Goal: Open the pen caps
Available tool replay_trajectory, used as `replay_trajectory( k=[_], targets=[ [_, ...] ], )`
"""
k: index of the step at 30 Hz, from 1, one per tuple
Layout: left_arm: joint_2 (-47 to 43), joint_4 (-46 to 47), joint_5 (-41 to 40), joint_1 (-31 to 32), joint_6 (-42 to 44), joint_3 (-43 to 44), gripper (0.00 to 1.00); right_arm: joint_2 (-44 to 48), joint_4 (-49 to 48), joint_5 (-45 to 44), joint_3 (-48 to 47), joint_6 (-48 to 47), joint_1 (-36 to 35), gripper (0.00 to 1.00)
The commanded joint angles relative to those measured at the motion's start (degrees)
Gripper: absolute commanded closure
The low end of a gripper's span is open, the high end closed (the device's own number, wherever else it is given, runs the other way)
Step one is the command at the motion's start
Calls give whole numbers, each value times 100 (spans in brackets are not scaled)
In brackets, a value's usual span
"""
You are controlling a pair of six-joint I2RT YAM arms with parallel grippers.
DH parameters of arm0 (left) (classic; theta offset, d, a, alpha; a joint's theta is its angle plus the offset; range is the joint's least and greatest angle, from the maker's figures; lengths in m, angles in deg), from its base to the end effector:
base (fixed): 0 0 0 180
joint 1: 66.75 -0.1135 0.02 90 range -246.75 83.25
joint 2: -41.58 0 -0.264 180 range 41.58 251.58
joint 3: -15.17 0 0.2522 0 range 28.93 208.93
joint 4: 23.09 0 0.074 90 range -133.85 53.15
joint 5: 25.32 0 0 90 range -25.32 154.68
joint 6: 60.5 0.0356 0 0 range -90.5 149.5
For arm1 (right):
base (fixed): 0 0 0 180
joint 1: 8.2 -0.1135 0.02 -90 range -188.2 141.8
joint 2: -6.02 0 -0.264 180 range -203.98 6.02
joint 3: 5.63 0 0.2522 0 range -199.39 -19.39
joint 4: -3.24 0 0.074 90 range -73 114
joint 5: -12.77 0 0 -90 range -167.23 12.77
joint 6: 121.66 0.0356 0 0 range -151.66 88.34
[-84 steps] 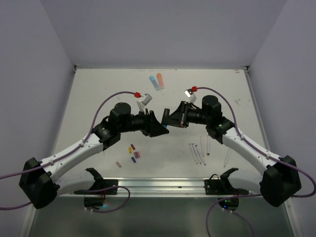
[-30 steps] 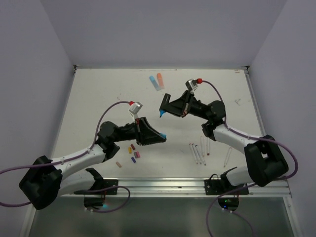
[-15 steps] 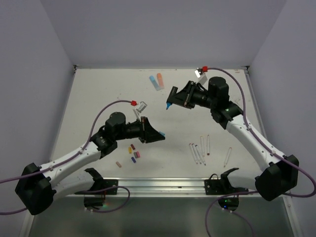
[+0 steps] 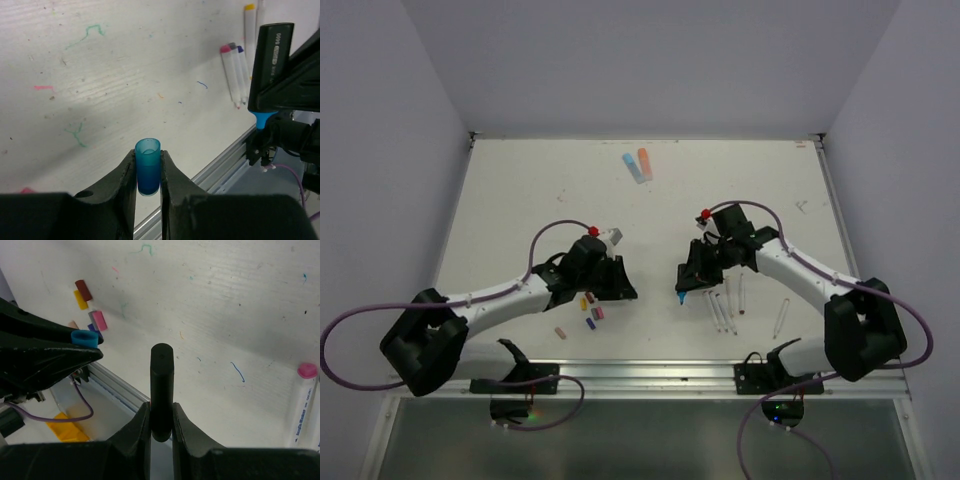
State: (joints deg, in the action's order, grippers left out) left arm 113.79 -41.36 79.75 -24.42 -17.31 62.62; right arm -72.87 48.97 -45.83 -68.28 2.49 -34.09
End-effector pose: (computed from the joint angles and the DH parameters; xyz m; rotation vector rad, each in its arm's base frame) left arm 0.1768 -0.1736 0.1853 0.0467 2.5495 -1.0161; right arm 0.2261 0.1304 0.2099 0.0057 2.8164 1.0346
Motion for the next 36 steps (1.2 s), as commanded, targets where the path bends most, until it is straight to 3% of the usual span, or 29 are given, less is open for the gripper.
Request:
replay_trajectory(
  k=[1,9,19,27,33,36],
  targets=[
    [320,-155,-391,56,198,454,100,-178,-147,261,-148,-277,-56,100],
    [1285,179,-110,56,233,901,98,-1276,-717,227,-587,-155,-390,100],
    [2754,-453,-223,-66,646,2281,97,-2306,-745,183,-1369,-303,-399,100],
    [2966,-1086,-856,-146,673,2590,95,-2543,-507,-195,-1422,-541,-399,100],
    [3115,-1104,-848,-146,717,2739,92,-2754,-551,-283,-1484,-603,-399,100],
    [3168,-1201,-909,-154,708,2800,91,-2798,-542,-424,-1554,-585,-399,95]
  ],
)
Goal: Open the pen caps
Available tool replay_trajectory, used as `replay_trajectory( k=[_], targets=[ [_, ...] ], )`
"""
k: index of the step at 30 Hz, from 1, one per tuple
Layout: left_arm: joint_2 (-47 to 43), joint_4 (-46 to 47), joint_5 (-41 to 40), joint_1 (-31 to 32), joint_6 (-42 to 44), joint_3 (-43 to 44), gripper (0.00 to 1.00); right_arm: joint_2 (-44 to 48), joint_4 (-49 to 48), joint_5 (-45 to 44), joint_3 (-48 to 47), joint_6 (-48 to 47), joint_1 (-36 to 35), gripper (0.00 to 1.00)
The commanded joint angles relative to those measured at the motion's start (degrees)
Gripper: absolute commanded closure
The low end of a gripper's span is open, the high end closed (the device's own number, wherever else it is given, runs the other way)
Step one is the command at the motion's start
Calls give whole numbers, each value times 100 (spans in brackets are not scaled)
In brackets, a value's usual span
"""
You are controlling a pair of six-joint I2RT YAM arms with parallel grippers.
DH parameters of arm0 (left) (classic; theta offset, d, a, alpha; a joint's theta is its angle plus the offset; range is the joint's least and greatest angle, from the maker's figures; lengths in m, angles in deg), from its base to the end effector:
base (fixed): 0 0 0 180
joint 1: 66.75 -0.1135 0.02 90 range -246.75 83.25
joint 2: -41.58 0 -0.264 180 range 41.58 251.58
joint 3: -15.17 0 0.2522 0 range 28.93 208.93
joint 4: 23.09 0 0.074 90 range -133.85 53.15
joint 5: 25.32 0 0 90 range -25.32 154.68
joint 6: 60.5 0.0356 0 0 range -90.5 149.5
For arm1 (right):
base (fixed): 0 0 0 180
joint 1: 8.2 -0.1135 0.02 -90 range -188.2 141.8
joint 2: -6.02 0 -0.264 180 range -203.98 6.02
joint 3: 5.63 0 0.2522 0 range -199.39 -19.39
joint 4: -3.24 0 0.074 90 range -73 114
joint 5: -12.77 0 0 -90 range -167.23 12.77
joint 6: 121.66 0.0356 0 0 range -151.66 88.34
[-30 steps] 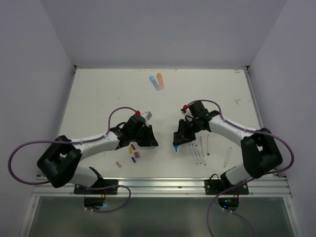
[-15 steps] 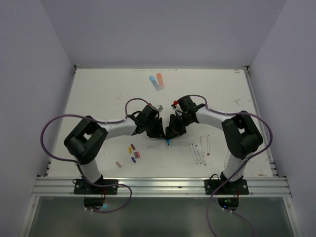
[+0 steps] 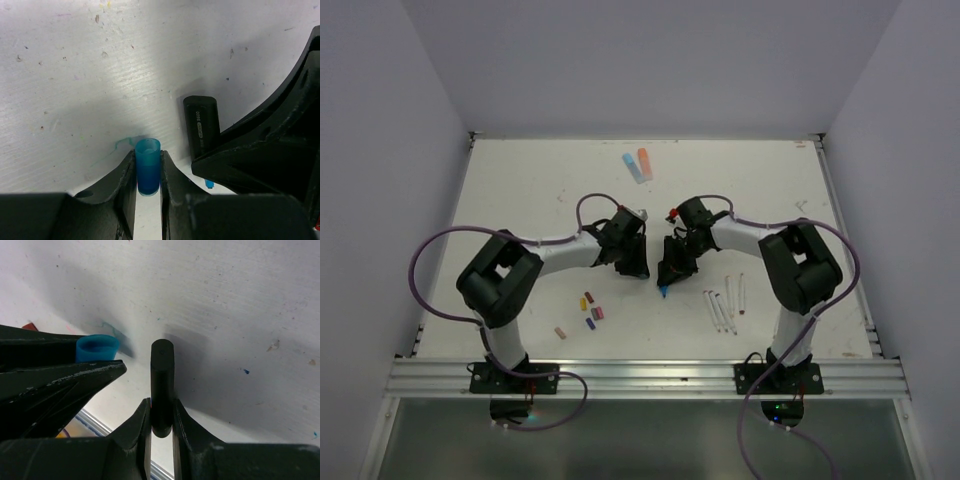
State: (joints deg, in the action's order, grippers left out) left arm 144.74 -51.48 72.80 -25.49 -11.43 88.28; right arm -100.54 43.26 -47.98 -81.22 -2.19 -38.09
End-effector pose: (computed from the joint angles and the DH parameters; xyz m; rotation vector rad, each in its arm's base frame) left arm 0.2640 -0.2383 0.1512 0.0629 2.7428 -0.6562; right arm 0.2911 0.1874 0.1374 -0.1406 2.9683 0.9192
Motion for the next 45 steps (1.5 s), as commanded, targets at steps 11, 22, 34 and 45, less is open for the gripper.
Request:
replay_trajectory(
  k=[11,22,34,45],
  targets=[
    [293,-856,-574,-109,164,340,72,-251,327,-851,-488,-152,1,64],
    [434,-1244,-1075,-118,383,287,56,-207,389,-983,-480,-152,1,53],
    [-84,-1551,-1708,-381,691,401,42,92,608,-1001,-743,-284,1,44],
    [152,-2000,-2227,-872,1078,2078,32,627,1513,-1510,-1411,-513,1,35]
  ],
)
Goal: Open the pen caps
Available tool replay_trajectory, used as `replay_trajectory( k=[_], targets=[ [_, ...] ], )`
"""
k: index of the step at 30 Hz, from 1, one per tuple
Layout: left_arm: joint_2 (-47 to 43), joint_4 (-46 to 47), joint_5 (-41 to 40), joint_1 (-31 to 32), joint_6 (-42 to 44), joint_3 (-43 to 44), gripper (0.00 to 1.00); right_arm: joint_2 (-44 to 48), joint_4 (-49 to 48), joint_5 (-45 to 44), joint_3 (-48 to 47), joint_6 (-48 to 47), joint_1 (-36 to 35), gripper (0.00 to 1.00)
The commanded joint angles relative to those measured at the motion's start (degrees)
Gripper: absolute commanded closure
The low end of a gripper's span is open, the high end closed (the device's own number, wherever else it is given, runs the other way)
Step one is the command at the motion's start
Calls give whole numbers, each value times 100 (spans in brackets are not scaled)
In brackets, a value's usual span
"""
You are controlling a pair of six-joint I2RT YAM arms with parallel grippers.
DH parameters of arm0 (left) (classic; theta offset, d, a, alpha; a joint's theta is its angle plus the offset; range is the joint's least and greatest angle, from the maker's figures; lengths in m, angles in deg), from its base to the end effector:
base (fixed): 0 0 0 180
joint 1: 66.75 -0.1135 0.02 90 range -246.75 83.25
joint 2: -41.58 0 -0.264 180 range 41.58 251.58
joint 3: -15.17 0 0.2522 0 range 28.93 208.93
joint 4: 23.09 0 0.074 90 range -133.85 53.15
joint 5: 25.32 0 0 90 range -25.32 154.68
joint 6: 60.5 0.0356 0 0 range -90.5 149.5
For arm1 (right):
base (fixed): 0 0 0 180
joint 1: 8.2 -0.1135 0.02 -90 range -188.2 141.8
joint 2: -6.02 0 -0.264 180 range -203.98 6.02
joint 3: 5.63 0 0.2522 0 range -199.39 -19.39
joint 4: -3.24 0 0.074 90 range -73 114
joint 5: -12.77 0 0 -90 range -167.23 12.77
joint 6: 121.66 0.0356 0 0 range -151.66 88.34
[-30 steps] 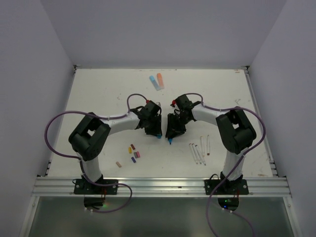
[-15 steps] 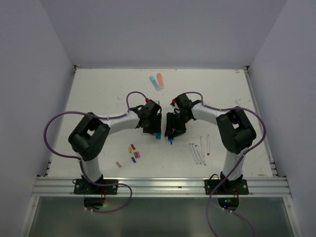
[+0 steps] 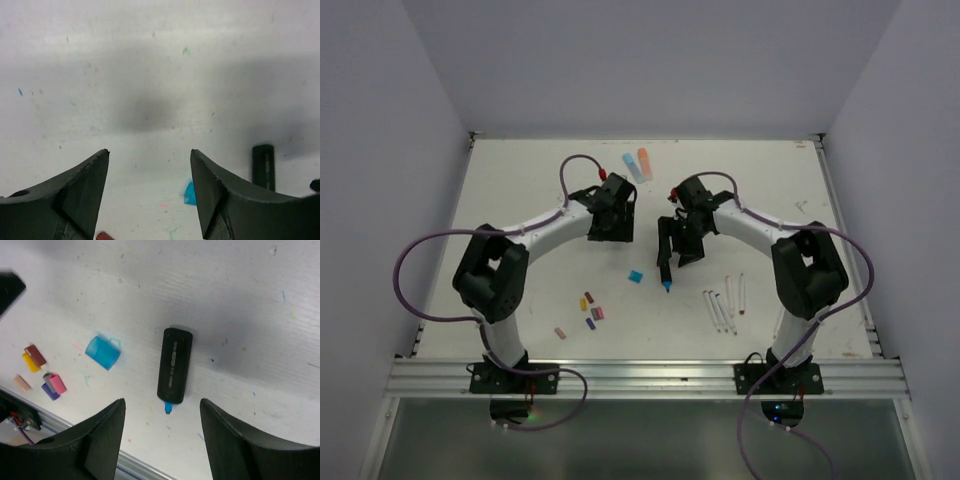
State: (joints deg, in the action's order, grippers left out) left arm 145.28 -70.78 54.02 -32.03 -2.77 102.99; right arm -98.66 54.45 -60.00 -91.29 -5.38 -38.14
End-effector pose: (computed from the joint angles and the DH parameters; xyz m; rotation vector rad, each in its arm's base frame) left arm 0.3108 -0.2074 0.2034 -0.0014 2.6539 -0.1374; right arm 0.3083 0.1897 0.1851 -0.1699 2.9091 0.6285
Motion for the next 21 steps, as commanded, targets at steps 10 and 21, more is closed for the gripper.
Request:
replay_trajectory(
  k=[10,21],
  targets=[
    [2170,-359,-429,-897,-130,3507,28,1002,1018,-387,-589,-168,5,35],
    [3358,800,-156,-923,-158,4907,0,1143,975,-344,-501,-123,14,35]
  ],
)
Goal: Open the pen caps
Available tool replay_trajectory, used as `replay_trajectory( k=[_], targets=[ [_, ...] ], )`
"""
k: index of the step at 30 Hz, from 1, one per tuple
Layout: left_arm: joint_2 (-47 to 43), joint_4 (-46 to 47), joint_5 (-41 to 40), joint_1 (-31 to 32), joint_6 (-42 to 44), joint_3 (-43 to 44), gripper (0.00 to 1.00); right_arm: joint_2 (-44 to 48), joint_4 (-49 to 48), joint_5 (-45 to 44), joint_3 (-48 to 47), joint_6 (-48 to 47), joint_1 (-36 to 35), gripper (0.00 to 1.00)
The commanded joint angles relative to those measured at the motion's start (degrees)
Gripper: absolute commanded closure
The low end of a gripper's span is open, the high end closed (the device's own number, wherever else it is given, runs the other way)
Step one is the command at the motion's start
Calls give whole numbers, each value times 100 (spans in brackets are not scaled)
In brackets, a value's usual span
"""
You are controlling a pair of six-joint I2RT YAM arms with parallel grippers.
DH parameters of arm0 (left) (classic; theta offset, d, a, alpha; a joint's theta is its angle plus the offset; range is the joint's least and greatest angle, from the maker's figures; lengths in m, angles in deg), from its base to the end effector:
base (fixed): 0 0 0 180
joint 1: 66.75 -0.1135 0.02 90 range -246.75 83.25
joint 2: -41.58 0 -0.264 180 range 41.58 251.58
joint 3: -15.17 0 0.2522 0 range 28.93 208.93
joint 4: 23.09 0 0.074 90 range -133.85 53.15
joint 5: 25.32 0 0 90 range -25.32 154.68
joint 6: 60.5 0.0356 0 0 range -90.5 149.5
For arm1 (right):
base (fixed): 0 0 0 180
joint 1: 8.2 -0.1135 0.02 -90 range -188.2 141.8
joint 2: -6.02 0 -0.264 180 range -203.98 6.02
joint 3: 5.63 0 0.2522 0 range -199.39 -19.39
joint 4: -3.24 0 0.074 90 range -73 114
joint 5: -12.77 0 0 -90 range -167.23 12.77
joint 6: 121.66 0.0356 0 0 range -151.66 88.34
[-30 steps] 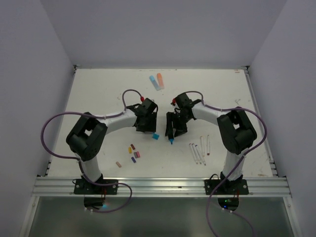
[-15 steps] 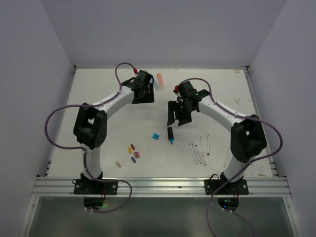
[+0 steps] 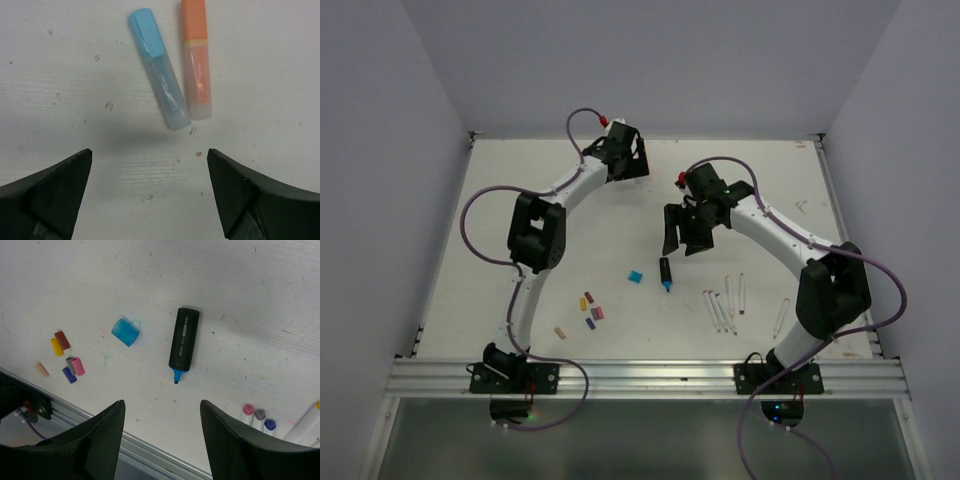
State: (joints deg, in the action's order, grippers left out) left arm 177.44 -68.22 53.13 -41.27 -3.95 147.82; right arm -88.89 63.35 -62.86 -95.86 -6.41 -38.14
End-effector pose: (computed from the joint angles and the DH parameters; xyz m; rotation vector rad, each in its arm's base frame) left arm 0.4848 -0.2231 0.2019 -0.2593 2.3915 -0.2382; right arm 0.2904 0.1774 0.2578 -0.1938 2.7991 0.6039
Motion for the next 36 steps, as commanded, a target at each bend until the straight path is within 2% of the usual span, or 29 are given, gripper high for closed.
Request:
replay_trajectory(
  k=[1,6,8,9,14,17,20,23,24,30,36],
  targets=[
    [126,640,-75,1,-12,381,0,166,41,-40,-26,-21,23,35],
    [-278,1747,-23,-25,76,-462,3,113,-73,-13,96,-3,23,35],
    [-366,2257,258,-51,189,-673,14,122,-91,-13,167,-3,23,35],
    [-366,2380,346,-60,190,-692,15,140,-100,-22,185,14,31,35],
    [-296,3348,1470,-218,181,-814,60,271,-117,-118,325,14,58,35],
    [-348,3682,1594,-262,146,-1016,70,368,-117,-136,387,14,84,35],
    [-297,3762,1560,-280,76,-1087,73,447,-117,-136,422,32,102,35],
    [-113,3779,1795,-341,-55,-1026,84,491,-117,-145,448,50,110,35],
    [-85,3788,1858,-367,-100,-1008,85,509,-117,-154,457,50,110,35],
    [117,4008,2069,-473,-293,-1035,86,606,-222,-128,606,111,119,35],
    [468,3762,2218,-526,-443,-710,84,632,-249,-136,615,111,137,35]
  ],
)
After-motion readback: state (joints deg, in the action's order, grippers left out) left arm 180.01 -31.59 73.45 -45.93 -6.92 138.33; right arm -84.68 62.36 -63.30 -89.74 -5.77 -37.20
